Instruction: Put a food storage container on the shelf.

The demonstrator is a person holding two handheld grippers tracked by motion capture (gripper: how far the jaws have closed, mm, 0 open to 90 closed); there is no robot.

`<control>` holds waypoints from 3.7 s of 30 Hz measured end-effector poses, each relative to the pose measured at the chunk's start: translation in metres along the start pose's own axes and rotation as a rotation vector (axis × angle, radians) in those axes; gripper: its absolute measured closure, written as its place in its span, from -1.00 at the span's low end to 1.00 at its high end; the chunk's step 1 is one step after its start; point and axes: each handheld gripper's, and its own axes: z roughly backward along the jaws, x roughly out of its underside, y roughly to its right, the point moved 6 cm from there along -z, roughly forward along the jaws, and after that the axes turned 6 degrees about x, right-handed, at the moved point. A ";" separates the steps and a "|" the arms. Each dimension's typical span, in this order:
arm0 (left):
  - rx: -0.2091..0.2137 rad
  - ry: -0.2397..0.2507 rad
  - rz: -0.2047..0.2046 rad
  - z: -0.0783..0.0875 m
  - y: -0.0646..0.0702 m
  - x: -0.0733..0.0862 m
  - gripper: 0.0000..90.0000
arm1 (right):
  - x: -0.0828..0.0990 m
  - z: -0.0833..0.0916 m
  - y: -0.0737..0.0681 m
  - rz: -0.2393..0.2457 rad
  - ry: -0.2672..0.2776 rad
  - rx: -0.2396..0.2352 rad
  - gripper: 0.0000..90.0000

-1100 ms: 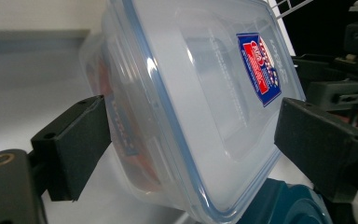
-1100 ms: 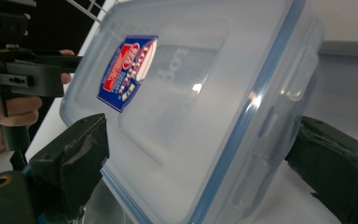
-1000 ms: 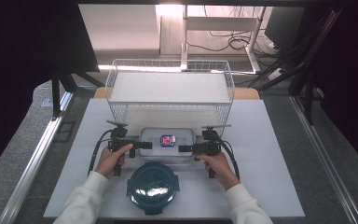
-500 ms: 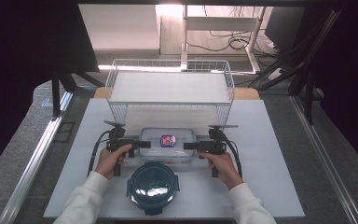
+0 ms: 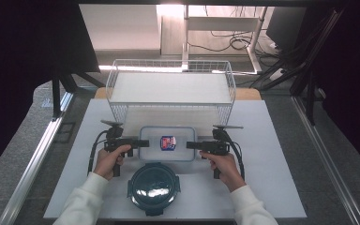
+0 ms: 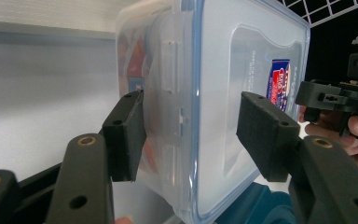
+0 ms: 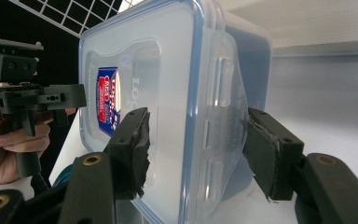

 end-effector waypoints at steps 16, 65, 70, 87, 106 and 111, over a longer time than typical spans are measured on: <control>0.017 0.023 -0.040 0.004 0.006 -0.003 0.01 | -0.002 0.008 -0.001 0.017 0.028 -0.019 0.03; 0.068 0.111 -0.253 0.080 0.118 -0.031 0.05 | -0.042 0.104 -0.094 0.210 0.198 -0.041 0.03; 0.068 0.113 -0.271 0.083 0.126 -0.038 0.05 | -0.051 0.111 -0.101 0.222 0.212 -0.039 0.03; 0.064 0.118 -0.312 0.090 0.148 -0.067 0.06 | -0.079 0.126 -0.110 0.238 0.248 -0.048 0.03; 0.083 0.126 -0.327 0.095 0.156 -0.099 0.06 | -0.111 0.133 -0.121 0.259 0.262 -0.049 0.04; 0.084 0.129 -0.318 0.093 0.152 -0.110 0.06 | -0.122 0.128 -0.119 0.256 0.265 -0.050 0.04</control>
